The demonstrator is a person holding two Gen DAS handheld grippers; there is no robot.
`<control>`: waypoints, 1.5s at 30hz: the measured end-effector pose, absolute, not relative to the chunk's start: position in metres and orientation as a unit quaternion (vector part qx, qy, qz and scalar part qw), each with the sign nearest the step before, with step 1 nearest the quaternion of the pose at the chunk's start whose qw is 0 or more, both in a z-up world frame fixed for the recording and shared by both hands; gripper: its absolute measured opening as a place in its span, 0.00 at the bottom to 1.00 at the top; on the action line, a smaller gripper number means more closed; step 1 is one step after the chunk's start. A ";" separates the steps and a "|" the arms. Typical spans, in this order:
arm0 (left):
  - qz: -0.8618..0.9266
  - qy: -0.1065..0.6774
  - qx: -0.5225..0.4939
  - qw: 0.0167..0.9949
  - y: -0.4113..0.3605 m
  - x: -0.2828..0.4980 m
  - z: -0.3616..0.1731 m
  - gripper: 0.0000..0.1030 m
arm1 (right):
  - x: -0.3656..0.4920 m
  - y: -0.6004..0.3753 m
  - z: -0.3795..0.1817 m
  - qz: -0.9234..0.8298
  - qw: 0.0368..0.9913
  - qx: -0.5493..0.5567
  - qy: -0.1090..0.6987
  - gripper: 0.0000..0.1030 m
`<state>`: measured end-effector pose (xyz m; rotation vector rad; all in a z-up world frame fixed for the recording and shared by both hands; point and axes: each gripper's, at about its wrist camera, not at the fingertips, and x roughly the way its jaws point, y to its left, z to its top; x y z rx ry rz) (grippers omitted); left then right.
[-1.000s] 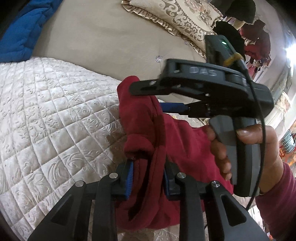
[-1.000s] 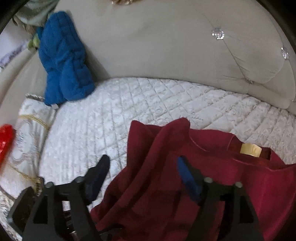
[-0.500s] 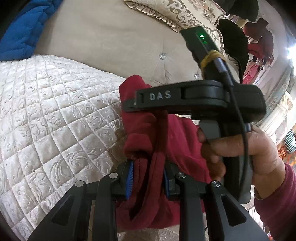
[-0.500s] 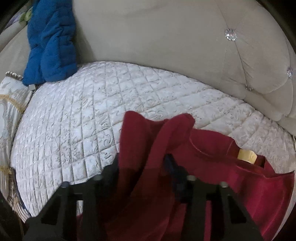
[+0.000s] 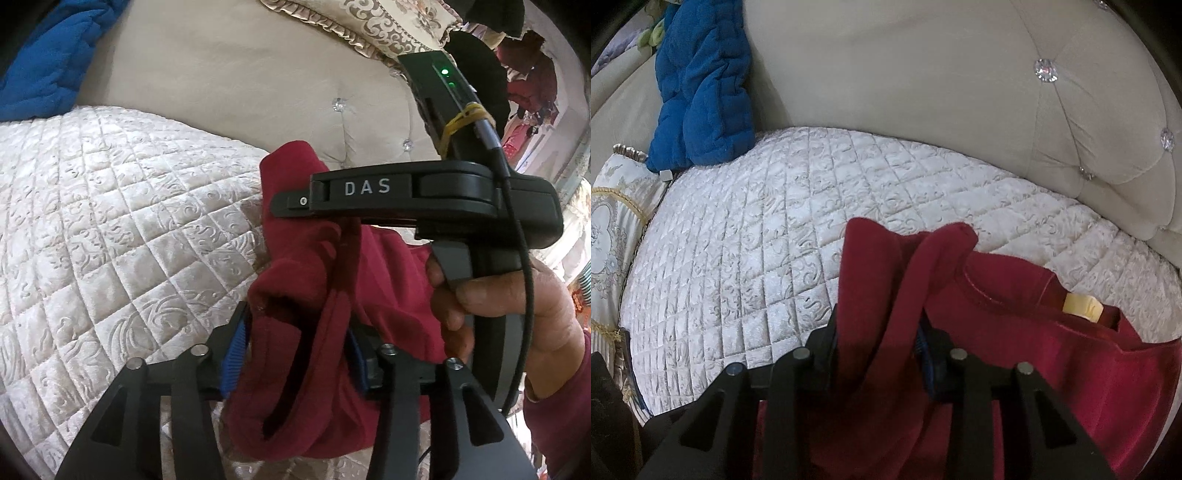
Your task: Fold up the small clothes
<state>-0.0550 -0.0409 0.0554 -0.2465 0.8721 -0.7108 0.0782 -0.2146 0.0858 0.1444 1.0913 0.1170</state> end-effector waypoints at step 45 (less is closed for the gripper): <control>-0.358 0.392 -0.046 0.846 -0.124 -0.093 0.106 0.00 | 0.006 -0.286 0.165 0.053 0.882 0.058 0.465 0.27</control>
